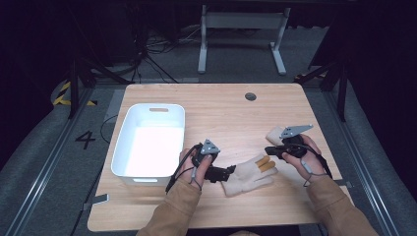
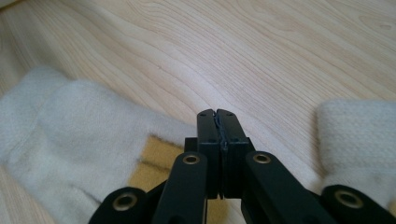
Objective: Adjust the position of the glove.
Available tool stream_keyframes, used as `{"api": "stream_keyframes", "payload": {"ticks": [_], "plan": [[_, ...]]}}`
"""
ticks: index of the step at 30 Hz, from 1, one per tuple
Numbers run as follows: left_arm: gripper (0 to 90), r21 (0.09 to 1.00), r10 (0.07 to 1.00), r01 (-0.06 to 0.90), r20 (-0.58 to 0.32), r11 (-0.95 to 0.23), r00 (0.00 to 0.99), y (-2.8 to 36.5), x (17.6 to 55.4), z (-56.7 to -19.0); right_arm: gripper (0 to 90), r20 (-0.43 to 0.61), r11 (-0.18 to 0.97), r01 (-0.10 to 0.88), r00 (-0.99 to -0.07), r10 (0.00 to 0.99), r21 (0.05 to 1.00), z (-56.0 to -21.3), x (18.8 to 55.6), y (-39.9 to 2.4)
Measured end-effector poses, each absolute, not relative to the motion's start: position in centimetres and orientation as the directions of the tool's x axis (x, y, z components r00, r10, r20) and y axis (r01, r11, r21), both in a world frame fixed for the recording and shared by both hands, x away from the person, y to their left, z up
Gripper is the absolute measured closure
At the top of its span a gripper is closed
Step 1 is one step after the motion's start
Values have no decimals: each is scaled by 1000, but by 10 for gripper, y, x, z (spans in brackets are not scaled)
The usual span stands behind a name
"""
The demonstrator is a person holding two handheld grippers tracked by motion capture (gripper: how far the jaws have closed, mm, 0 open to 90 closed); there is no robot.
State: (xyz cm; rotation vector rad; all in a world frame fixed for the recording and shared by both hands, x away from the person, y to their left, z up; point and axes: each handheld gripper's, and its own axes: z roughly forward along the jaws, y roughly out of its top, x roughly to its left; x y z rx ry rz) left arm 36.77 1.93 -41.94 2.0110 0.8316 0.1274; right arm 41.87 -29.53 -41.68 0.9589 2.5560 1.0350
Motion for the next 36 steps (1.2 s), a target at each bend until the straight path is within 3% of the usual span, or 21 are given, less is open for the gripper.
{"api": "stream_keyframes", "payload": {"ticks": [12, 17, 19, 22, 30, 36], "plan": [[211, 801, 619, 475, -173, -364, 766, 21, 367, -419, 899, 46, 536, 484, -770, 636, 692, -421, 422, -279], [204, 792, 591, 481, -195, -375, 783, 21, 367, -416, 899, 62, 527, 493, -768, 637, 692, -423, 426, -273], [260, 788, 514, 451, -204, -419, 833, 21, 366, -414, 899, 60, 538, 494, -773, 632, 683, -428, 429, -267], [242, 792, 479, 463, -251, -399, 841, 19, 368, -411, 899, 64, 536, 497, -772, 633, 682, -432, 430, -264], [295, 758, 525, 474, -206, -449, 826, 9, 368, -414, 899, 45, 567, 501, -774, 631, 654, -441, 432, -257], [339, 760, 505, 451, -188, -469, 842, 10, 368, -412, 899, 45, 580, 515, -771, 635, 631, -446, 434, -258]]}}
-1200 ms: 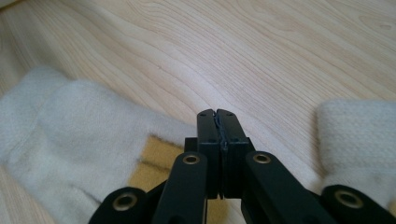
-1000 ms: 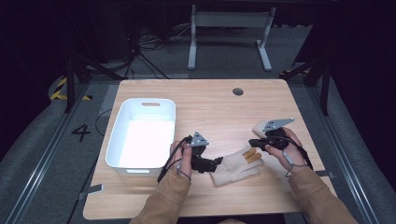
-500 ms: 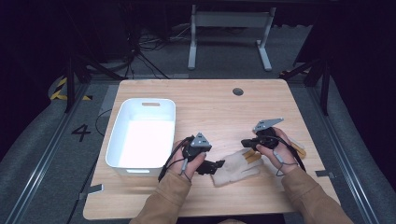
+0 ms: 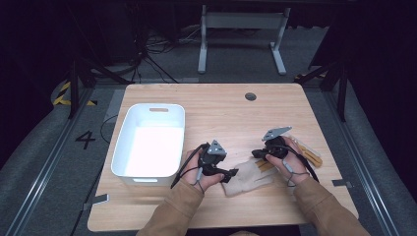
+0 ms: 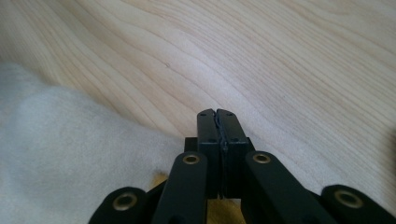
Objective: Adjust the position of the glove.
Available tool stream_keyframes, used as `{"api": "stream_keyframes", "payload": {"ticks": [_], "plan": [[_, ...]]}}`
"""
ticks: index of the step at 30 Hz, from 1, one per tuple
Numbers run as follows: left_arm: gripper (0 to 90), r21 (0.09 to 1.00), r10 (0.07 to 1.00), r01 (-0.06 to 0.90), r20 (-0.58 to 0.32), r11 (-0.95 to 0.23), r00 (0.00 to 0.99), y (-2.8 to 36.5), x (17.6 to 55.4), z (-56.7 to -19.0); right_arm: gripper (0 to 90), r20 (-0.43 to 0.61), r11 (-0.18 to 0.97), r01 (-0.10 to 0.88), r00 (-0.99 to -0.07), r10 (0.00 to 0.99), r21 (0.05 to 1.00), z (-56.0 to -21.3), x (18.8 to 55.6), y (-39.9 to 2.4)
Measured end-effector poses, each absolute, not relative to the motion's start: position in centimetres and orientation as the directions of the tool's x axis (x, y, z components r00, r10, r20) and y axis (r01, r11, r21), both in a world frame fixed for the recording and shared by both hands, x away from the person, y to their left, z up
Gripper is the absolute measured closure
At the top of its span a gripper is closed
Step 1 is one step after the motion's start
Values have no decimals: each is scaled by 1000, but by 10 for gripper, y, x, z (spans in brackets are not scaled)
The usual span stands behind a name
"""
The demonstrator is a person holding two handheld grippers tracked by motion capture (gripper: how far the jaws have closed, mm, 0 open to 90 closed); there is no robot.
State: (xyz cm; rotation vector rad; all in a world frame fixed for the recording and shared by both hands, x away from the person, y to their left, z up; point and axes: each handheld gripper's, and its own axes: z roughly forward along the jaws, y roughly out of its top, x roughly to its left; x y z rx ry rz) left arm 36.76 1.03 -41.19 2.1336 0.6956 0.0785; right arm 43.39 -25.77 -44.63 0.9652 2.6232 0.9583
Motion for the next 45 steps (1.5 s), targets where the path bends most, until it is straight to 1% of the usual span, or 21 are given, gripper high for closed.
{"api": "stream_keyframes", "payload": {"ticks": [2, 7, 11, 12, 23, 27, 31, 36, 40, 43, 44, 45], "plan": [[363, 764, 497, 452, -200, -460, 844, 11, 367, -410, 899, 47, 582, 527, -765, 642, 620, -448, 434, -258], [369, 769, 484, 441, -197, -463, 853, 10, 366, -407, 900, 53, 586, 538, -762, 645, 606, -447, 432, -262], [382, 757, 500, 458, -202, -466, 842, 10, 368, -406, 900, 45, 596, 542, -761, 647, 593, -447, 429, -265], [394, 742, 505, 489, -235, -458, 830, 10, 370, -405, 900, 40, 599, 544, -759, 650, 587, -445, 425, -267], [404, 735, 518, 493, -225, -465, 825, 10, 378, -402, 900, 55, 590, 568, -745, 665, 574, -441, 413, -280], [452, 712, 513, 506, -235, -487, 825, 11, 379, -399, 900, 76, 583, 585, -739, 669, 564, -440, 409, -283], [458, 711, 513, 509, -241, -484, 824, 11, 380, -397, 900, 93, 583, 597, -739, 668, 551, -439, 406, -285], [444, 715, 522, 505, -228, -482, 822, 14, 382, -395, 897, 82, 559, 583, -732, 677, 590, -432, 403, -289], [436, 722, 532, 505, -223, -473, 817, 16, 383, -393, 841, 70, 513, 562, -715, 696, 649, -423, 402, -297], [431, 721, 535, 507, -222, -472, 815, 17, 383, -393, 825, 70, 486, 555, -704, 706, 675, -418, 401, -301], [430, 723, 536, 508, -223, -469, 814, 17, 383, -393, 763, 80, 453, 552, -691, 719, 700, -412, 400, -307], [430, 723, 536, 508, -224, -468, 814, 18, 383, -392, 763, 80, 453, 552, -691, 719, 700, -412, 400, -307]]}}
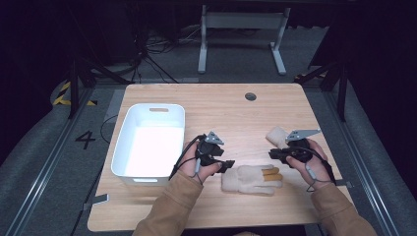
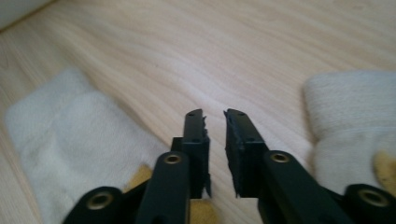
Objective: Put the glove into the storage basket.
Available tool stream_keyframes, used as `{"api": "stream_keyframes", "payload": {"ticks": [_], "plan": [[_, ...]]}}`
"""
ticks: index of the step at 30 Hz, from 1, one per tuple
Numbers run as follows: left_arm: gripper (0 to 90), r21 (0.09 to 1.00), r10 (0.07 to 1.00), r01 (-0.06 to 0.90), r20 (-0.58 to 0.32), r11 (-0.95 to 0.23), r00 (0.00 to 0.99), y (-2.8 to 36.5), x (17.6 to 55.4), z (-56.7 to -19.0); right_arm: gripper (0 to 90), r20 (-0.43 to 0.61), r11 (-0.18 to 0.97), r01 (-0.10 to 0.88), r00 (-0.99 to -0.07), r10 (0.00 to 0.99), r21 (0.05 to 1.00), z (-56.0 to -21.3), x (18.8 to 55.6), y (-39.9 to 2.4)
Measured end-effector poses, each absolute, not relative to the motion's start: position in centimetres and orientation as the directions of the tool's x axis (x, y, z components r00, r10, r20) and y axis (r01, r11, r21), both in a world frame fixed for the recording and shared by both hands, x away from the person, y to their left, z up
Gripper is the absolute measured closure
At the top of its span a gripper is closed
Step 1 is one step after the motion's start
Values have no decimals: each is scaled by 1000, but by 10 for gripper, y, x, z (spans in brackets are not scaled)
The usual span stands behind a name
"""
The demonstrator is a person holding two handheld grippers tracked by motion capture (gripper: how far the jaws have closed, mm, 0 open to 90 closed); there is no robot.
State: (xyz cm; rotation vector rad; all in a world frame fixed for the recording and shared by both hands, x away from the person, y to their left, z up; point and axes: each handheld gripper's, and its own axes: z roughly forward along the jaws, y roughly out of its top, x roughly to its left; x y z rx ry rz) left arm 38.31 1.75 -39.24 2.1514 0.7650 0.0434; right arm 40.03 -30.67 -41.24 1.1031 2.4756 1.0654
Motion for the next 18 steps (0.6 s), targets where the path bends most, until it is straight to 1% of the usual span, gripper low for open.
{"api": "stream_keyframes", "payload": {"ticks": [4, 6, 7, 8, 9, 11, 12, 13, 18], "plan": [[421, 725, 539, 506, -219, -468, 813, 19, 383, -392, 660, 91, 391, 549, -656, 749, 739, -407, 401, -318], [418, 727, 541, 505, -219, -465, 812, 19, 383, -392, 647, 86, 386, 546, -651, 754, 744, -407, 402, -320], [415, 727, 542, 504, -216, -466, 812, 20, 383, -392, 616, 83, 370, 544, -637, 767, 753, -406, 402, -325], [411, 727, 542, 504, -216, -466, 812, 20, 383, -392, 616, 83, 370, 544, -637, 767, 753, -406, 402, -325], [401, 731, 546, 501, -210, -464, 811, 20, 384, -392, 577, 77, 359, 539, -626, 776, 762, -405, 403, -329], [391, 734, 547, 496, -203, -465, 812, 20, 384, -393, 561, 71, 354, 533, -621, 781, 768, -404, 404, -331], [382, 737, 549, 491, -196, -465, 813, 20, 384, -393, 539, 73, 344, 535, -612, 788, 772, -404, 404, -333], [375, 739, 550, 486, -188, -467, 814, 20, 385, -394, 493, 70, 327, 531, -596, 800, 782, -404, 406, -337], [364, 741, 550, 480, -179, -469, 815, 21, 384, -395, 463, 58, 307, 540, -556, 829, 784, -408, 411, -347]]}}
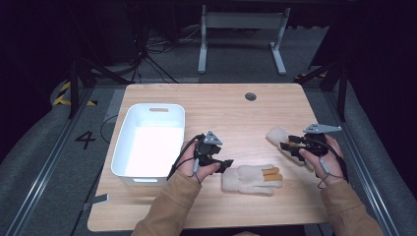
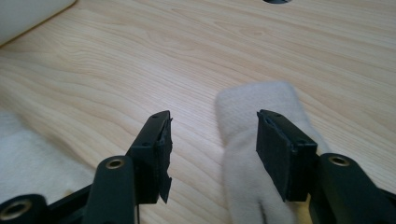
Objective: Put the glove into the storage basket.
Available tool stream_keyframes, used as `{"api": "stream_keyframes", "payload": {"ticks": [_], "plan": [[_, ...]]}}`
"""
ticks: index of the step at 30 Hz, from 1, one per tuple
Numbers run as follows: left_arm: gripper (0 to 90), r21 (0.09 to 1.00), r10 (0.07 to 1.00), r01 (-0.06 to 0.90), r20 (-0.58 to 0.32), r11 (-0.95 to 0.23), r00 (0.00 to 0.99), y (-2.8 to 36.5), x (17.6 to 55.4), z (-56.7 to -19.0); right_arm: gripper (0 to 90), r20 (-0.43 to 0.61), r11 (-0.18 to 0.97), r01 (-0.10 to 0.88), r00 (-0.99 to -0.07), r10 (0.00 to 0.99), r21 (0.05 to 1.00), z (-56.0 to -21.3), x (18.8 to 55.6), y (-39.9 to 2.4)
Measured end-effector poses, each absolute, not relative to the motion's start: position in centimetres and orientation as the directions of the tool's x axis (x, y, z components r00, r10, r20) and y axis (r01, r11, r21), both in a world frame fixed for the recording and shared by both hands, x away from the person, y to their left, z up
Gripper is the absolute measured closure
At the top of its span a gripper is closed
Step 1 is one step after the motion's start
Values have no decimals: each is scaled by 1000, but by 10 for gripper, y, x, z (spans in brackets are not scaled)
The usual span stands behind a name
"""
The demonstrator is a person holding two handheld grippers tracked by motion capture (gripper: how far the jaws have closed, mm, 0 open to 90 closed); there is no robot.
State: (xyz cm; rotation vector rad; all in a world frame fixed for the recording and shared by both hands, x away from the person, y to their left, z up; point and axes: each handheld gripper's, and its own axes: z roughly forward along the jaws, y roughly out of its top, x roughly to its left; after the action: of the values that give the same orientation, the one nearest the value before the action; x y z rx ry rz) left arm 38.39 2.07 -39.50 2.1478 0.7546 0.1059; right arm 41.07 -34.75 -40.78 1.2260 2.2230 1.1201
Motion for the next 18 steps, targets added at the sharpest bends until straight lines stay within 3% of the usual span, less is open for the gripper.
{"api": "stream_keyframes", "payload": {"ticks": [13, 18], "plan": [[354, 731, 547, 481, -176, -485, 819, 21, 383, -398, 425, -29, 327, 597, -453, 891, 733, -431, 428, -376], [352, 730, 551, 484, -177, -482, 815, 22, 383, -399, 433, -12, 310, 628, -431, 902, 714, -437, 431, -381]]}}
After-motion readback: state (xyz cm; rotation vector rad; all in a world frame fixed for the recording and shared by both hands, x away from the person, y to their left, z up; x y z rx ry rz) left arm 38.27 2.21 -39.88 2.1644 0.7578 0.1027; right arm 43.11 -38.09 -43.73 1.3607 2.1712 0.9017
